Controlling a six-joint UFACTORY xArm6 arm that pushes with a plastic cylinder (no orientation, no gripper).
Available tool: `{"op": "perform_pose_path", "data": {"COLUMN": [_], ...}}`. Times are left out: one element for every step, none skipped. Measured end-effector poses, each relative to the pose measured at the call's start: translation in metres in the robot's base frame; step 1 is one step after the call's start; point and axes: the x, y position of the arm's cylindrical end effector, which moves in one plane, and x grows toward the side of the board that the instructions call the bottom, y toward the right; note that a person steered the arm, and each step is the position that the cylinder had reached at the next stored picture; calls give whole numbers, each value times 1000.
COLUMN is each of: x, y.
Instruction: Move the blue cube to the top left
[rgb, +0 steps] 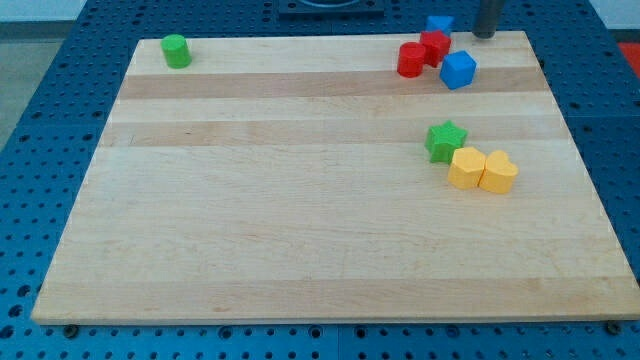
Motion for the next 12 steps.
{"op": "perform_pose_path", "data": {"x": [0,0,-1,0,1,0,0,0,0,0,0,0], "y": [-3,-5,-10,-18,-26,-33,-39,-45,-49,-51,-53,-56]}}
